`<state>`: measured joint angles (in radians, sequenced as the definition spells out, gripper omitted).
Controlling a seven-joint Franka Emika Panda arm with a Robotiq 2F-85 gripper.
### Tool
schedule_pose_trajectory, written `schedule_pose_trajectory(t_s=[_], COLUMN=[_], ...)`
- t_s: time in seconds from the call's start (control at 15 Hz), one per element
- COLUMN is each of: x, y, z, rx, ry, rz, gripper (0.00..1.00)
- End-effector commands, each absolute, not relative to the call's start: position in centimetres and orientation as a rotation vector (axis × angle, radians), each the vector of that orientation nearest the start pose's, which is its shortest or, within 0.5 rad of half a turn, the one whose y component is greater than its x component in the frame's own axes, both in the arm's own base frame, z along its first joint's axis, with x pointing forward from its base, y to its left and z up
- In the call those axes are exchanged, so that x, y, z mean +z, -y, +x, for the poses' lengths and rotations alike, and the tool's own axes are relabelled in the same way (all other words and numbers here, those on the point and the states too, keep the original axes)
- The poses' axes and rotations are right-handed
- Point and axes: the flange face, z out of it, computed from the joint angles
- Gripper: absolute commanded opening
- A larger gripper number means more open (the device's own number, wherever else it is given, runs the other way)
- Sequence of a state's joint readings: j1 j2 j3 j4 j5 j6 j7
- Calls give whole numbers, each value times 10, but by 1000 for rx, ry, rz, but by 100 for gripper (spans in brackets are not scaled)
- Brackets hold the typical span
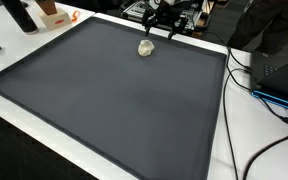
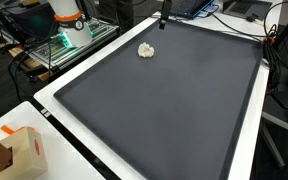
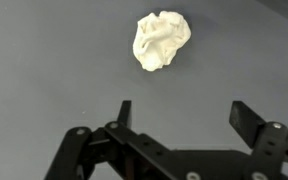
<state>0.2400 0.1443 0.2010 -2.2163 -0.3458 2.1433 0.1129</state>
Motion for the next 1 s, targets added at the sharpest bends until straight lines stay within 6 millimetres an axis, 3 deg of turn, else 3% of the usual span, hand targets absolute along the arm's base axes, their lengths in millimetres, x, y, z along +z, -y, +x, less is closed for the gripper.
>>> schedule_pose_trajectory(t_s=[0.0, 0.53, 0.93], x=[277, 241, 225], y=[-226, -253, -267], z=[473, 454, 443], rx=[323, 417, 448], ry=[1153, 1497, 1656], rz=[-3242, -3132, -3090], gripper=[100, 100, 100])
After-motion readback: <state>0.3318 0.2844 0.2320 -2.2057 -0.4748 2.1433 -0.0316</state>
